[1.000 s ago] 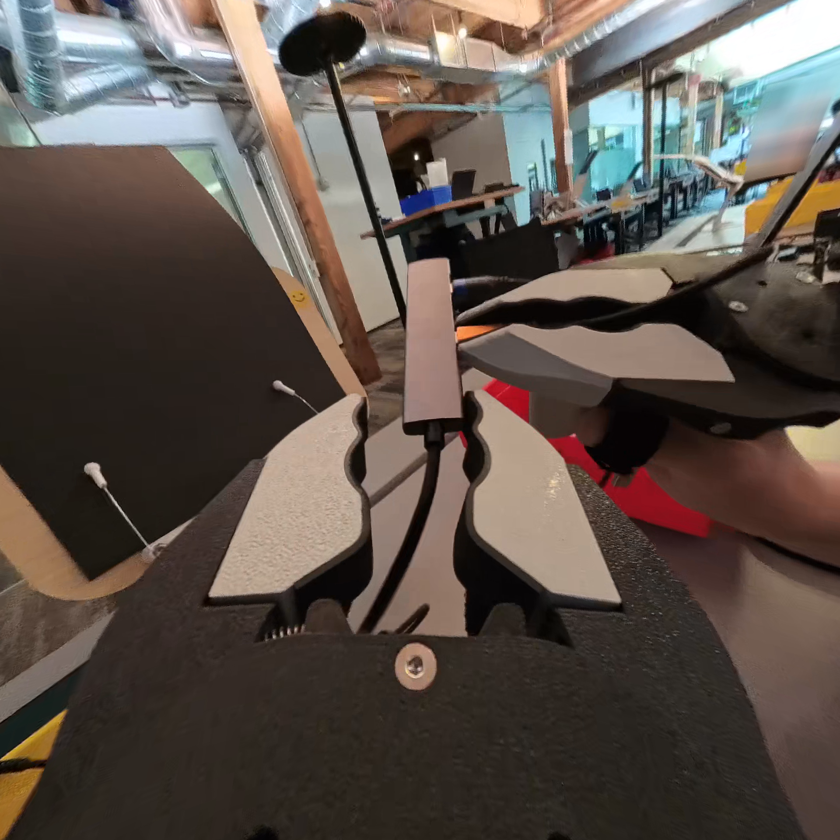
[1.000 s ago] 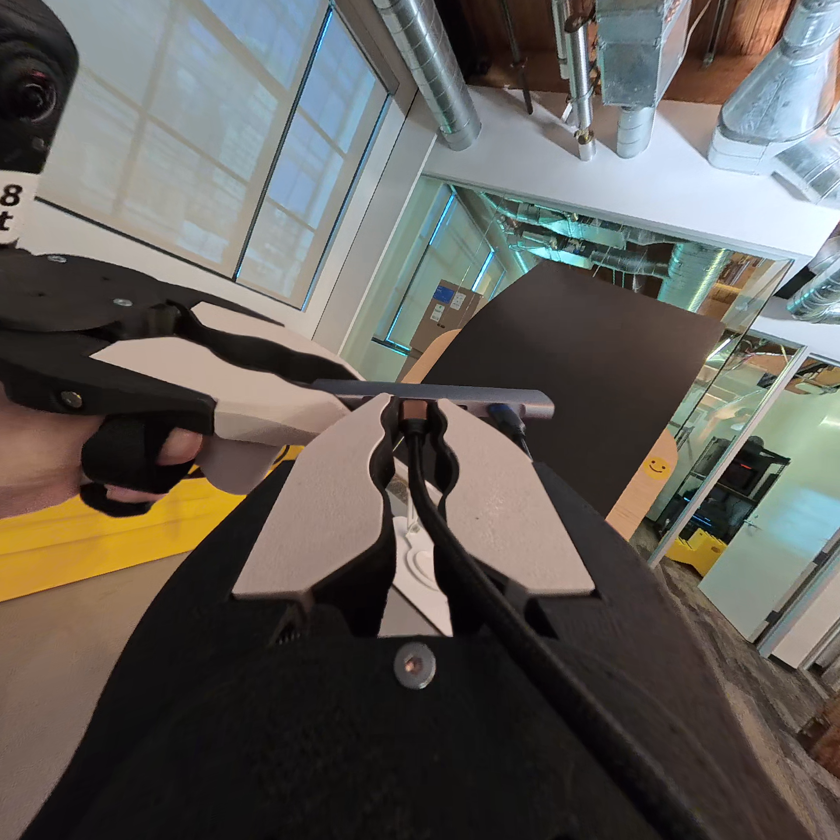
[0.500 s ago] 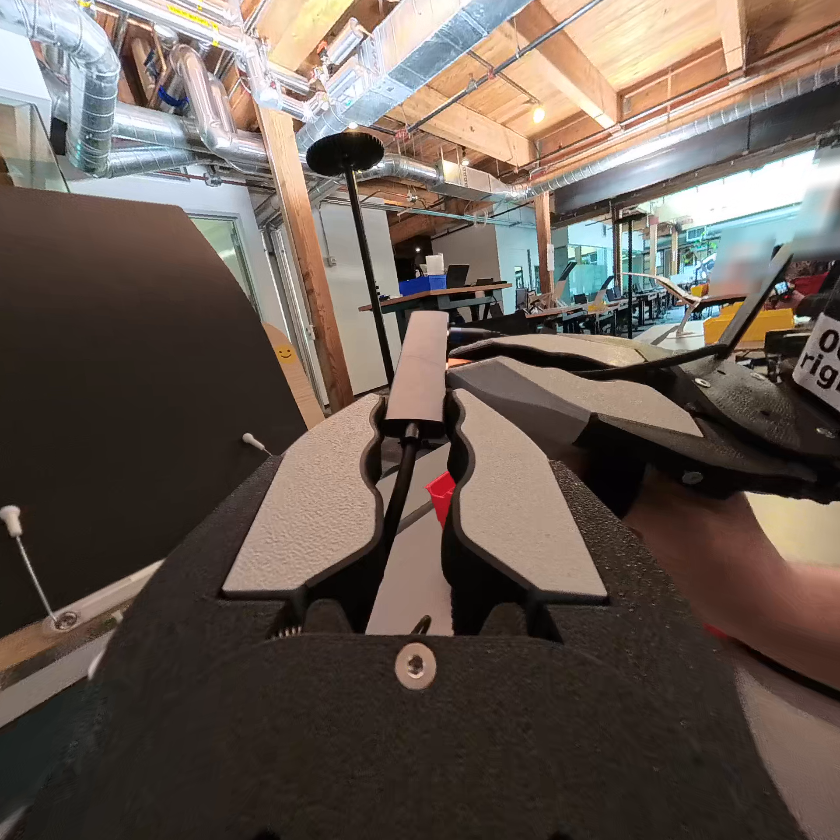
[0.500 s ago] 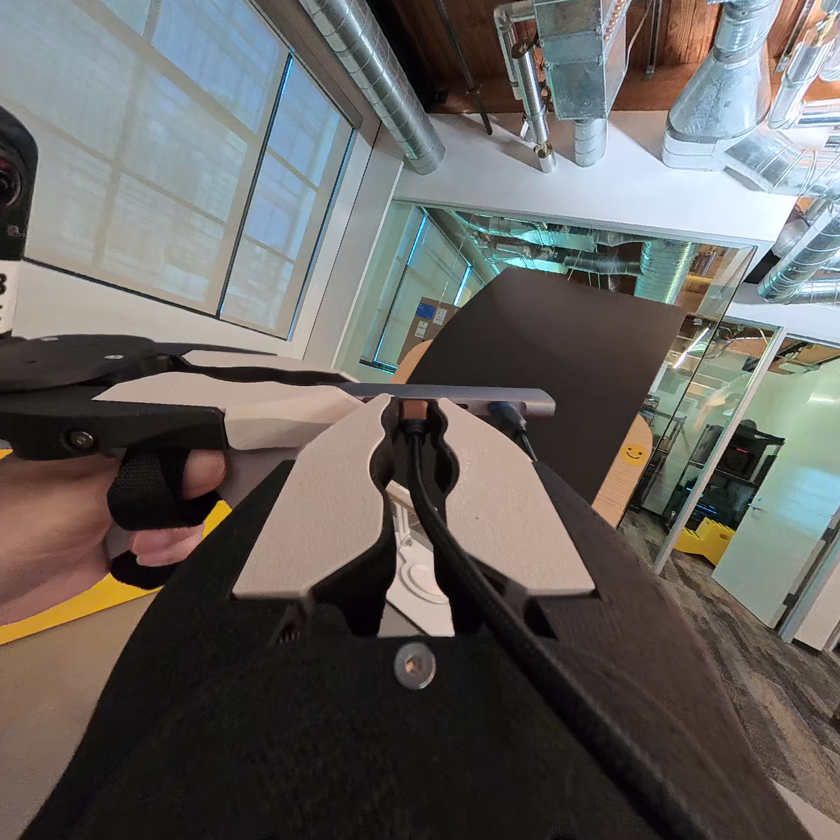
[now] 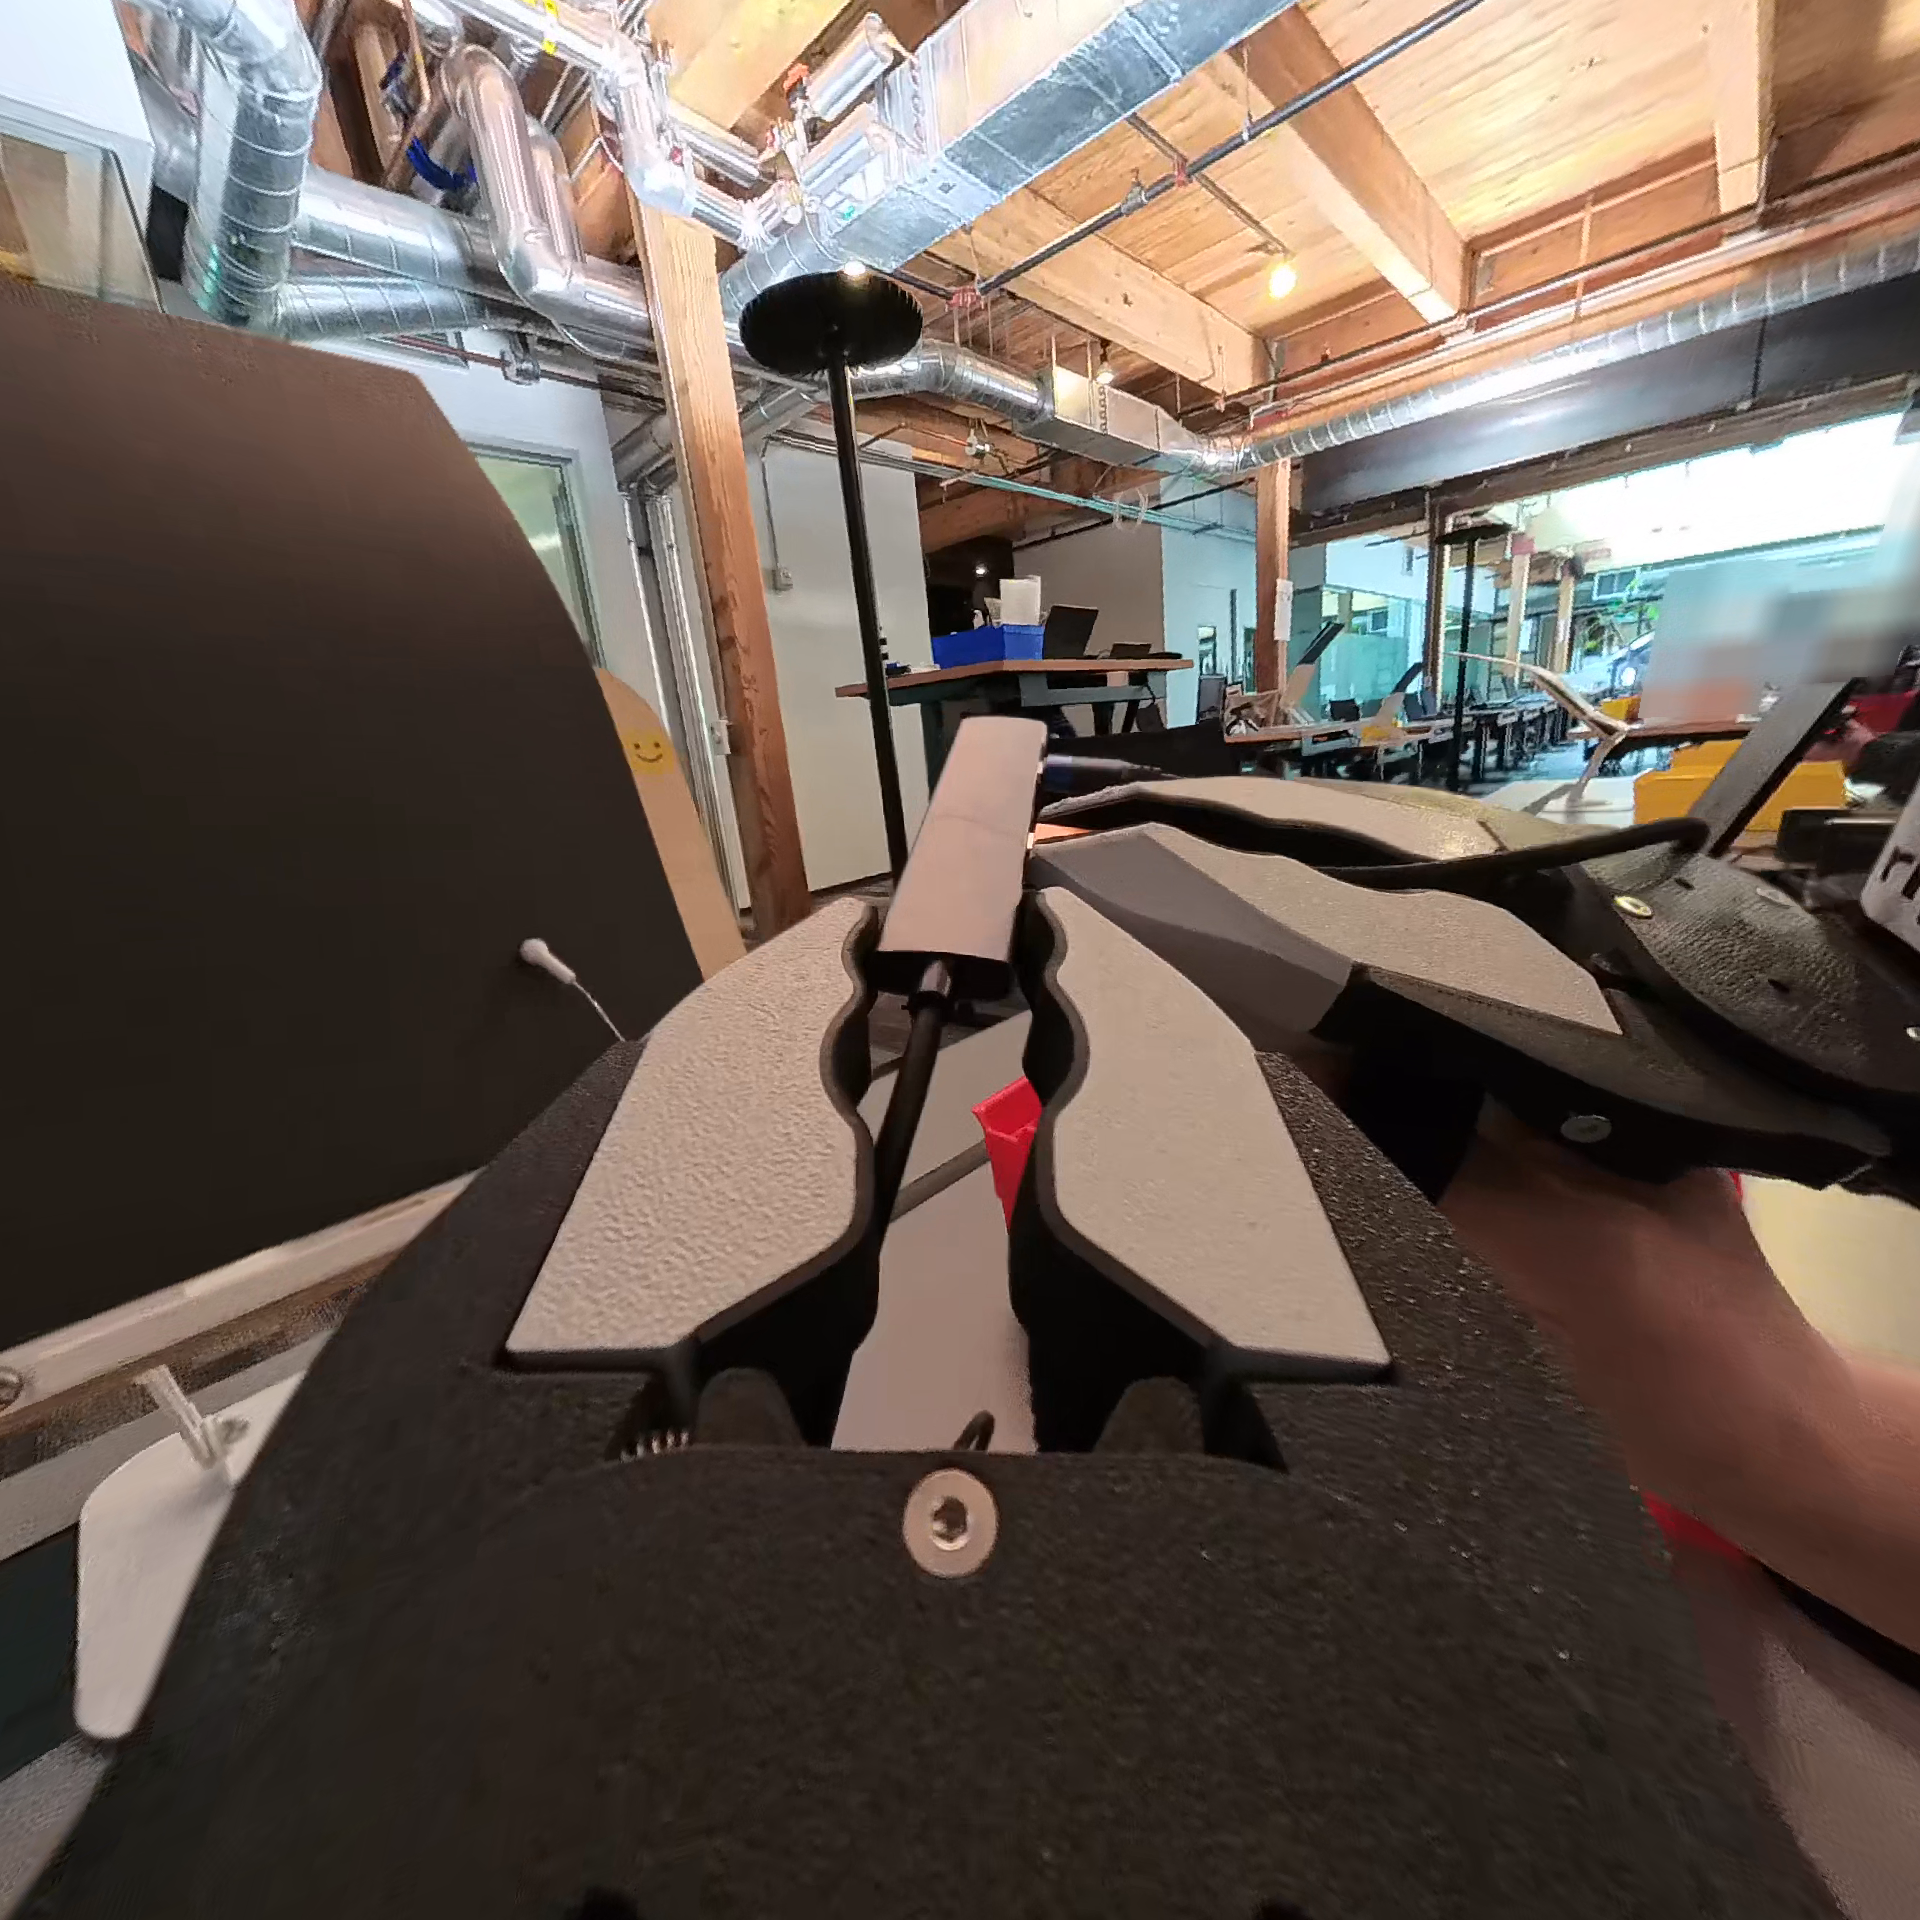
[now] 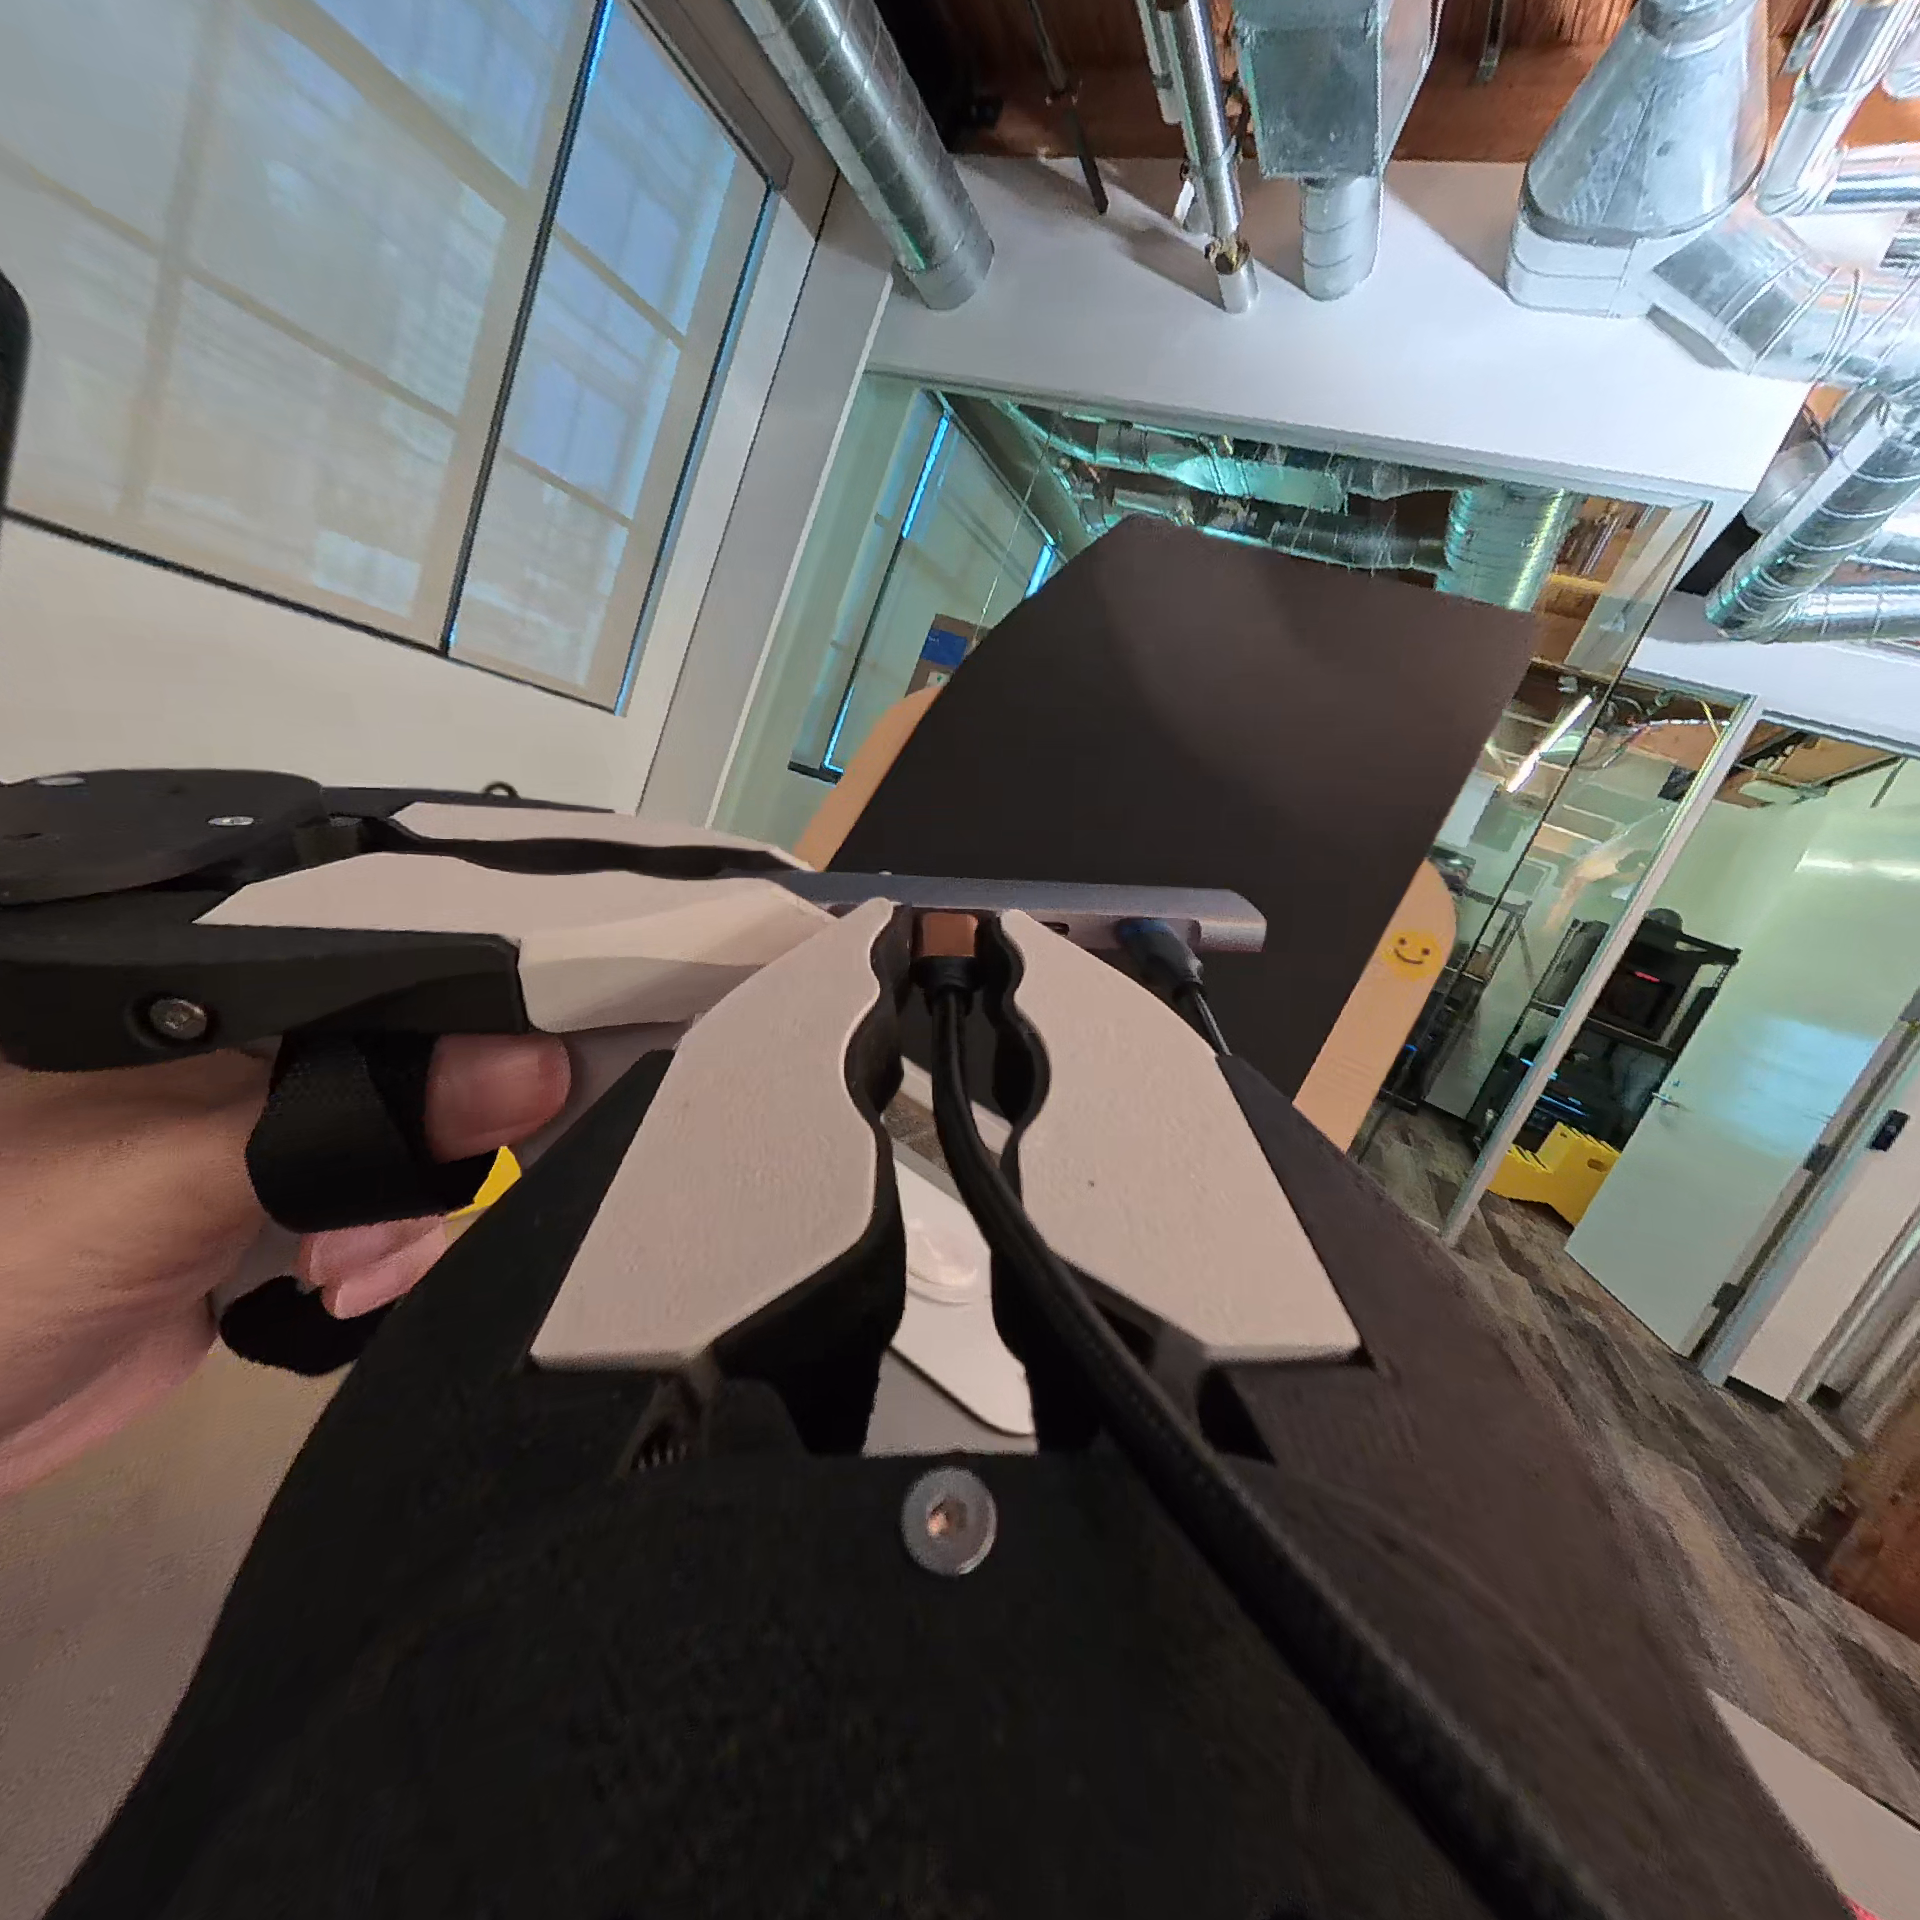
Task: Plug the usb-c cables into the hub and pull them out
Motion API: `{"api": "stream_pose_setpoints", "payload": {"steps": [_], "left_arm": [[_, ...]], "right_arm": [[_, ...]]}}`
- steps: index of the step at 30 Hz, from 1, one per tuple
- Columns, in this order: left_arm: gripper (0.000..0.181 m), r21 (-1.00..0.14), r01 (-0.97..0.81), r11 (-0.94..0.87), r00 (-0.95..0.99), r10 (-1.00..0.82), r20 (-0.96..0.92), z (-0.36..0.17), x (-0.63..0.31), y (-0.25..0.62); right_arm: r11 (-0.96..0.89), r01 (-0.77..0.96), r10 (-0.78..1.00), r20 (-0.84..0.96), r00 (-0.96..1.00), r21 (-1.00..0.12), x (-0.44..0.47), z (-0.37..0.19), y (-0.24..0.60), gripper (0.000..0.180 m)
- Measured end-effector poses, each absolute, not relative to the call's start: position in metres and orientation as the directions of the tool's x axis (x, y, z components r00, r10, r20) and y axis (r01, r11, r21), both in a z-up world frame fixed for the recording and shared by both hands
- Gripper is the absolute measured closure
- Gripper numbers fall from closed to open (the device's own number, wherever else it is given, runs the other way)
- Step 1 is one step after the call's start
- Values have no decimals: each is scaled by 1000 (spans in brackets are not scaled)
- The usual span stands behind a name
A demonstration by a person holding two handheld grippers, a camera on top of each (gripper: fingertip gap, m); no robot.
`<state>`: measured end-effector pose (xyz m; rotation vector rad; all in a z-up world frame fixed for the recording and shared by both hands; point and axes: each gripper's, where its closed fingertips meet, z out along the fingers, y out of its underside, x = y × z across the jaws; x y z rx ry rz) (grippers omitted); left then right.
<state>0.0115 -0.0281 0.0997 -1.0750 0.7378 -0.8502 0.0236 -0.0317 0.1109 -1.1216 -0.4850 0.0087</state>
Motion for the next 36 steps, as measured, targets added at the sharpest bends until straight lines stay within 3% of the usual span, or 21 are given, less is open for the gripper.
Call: {"api": "stream_pose_setpoints", "payload": {"steps": [10, 16, 21, 36], "left_arm": [[156, -964, 186, 192, 484, -871, -80, 85, 12, -13], [156, -971, 210, 111, 463, -886, -1, 43, 8, 9], [156, -955, 295, 37, 400, -912, 88, 15, -1, 21], [155, -988, 150, -34, 405, -910, 93, -39, 27, 29]], "right_arm": [[342, 199, 282, 302, 910, -918, 28, 93, -15, 166], [300, 108, 249, 187, 950, -948, 23, 51, 6, 166], [332, 177, 234, 263, 936, -927, 13, 24, 17, 166], [215, 68, 185, 109, 977, -974, 43, -30, 25, 166]]}}
